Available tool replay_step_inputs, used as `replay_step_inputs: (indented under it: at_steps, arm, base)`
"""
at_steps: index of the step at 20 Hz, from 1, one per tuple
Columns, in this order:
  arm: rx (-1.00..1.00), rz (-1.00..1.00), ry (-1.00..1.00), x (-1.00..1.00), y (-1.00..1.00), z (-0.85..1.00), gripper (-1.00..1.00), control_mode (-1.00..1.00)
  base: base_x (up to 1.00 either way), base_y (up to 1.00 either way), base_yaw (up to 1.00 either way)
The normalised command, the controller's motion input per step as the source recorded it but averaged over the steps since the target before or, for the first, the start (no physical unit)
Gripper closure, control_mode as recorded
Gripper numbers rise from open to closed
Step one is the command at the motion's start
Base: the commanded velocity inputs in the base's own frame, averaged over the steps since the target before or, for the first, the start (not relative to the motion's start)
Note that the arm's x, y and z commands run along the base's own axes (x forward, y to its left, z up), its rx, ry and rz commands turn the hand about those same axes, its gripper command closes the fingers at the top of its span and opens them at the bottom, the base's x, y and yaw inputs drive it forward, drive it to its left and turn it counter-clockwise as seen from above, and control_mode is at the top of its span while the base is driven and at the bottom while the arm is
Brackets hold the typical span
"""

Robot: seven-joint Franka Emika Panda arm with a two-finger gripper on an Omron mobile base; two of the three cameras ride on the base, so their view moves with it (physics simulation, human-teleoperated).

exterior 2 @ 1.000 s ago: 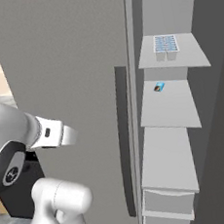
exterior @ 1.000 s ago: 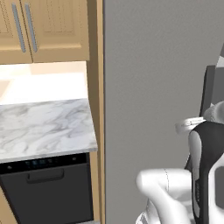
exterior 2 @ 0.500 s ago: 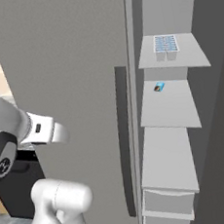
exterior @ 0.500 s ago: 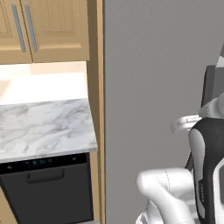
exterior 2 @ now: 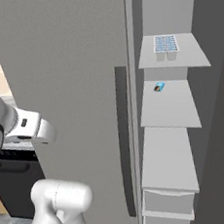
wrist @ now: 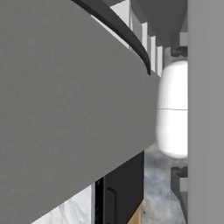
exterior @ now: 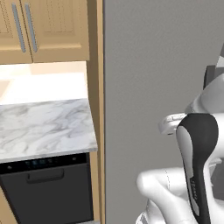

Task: Open the freezer door, pick up the ice cube tray from the freezer, and place it on the dining counter.

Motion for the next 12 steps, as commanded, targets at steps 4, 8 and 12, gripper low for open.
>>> replay_step_inputs:
  at_steps: [4,8,12]
  arm:
    - [0.0,0.0,0.03,0.0,0.0,0.02,-1.0,-1.0]
    - [0.0,0.0,0.0,0.0,0.0,0.0,-1.0,-1.0]
    - [0.01,0.01,0.0,-0.06,-0.04,0.0,-1.0,1.0]
  base:
    - [0.0,0.0,0.0]
    - [0.0,0.0,0.0]
    - [-0.05,-0.03,0.01]
